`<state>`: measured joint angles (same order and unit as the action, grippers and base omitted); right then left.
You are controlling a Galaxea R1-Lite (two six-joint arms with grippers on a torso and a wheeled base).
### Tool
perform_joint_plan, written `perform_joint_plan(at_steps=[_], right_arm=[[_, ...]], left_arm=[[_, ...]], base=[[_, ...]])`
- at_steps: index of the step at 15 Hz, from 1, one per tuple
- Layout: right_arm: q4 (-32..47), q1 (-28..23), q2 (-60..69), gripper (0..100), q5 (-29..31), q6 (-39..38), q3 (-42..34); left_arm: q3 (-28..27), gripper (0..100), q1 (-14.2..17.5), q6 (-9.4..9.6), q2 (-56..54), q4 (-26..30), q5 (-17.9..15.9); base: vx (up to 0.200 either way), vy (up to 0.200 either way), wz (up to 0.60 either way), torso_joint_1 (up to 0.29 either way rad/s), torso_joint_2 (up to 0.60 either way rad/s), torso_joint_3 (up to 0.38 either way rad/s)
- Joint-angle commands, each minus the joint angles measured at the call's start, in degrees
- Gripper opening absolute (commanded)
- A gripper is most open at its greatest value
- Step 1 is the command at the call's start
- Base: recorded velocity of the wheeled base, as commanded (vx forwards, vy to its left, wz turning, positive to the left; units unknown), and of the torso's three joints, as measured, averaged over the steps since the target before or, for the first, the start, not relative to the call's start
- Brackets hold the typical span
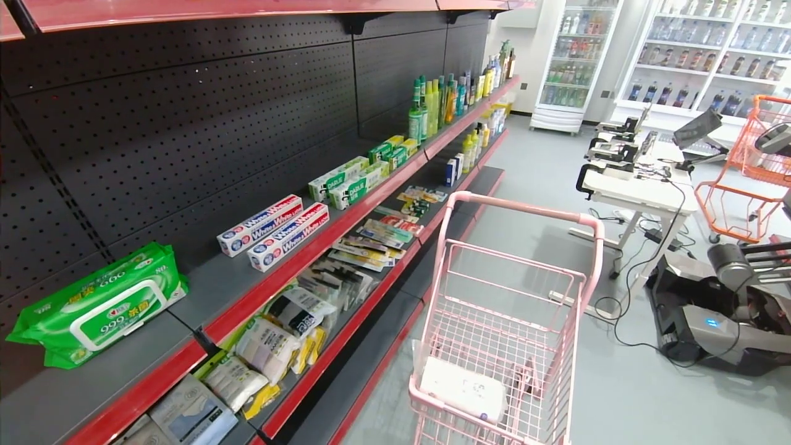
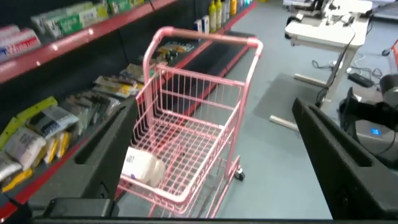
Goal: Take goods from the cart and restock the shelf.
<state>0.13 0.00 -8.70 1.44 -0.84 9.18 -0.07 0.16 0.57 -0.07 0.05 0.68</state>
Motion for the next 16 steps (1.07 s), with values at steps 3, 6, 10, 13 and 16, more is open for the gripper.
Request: perform_joint_plan(at_steps=[3, 6, 10, 13, 16], right_arm=[[5.14, 0.97, -41.22, 100, -1.09, 4.62, 29.14], [10.24, 1.14, -60.91, 100, -10.05, 11.04, 31.78], [10.15, 4.83, -82.0, 100, -12.6, 20.53, 38.9], [9.97, 3.87, -88.5, 100, -11.46, 31.69, 39.51], [9.89, 5.63, -93.42, 100, -11.55, 36.61, 41.62]], left_arm=[[0.07, 100, 0.02, -0.05, 0.07, -0.05, 0.02], [0.07, 100, 0.02, -0.05, 0.07, -0.05, 0.02], [0.07, 100, 0.02, -0.05, 0.07, -0.05, 0.02], [0.07, 100, 0.02, -0.05, 0.07, 0.04, 0.02], [-0.01, 100, 0.02, -0.05, 0.07, 0.04, 0.02]], base=[[0.0, 0.0, 0.0, 0.0, 0.0, 0.0], [0.0, 0.0, 0.0, 0.0, 0.0, 0.0], [0.0, 0.0, 0.0, 0.0, 0.0, 0.0], [0.0, 0.0, 0.0, 0.0, 0.0, 0.0], [0.0, 0.0, 0.0, 0.0, 0.0, 0.0]])
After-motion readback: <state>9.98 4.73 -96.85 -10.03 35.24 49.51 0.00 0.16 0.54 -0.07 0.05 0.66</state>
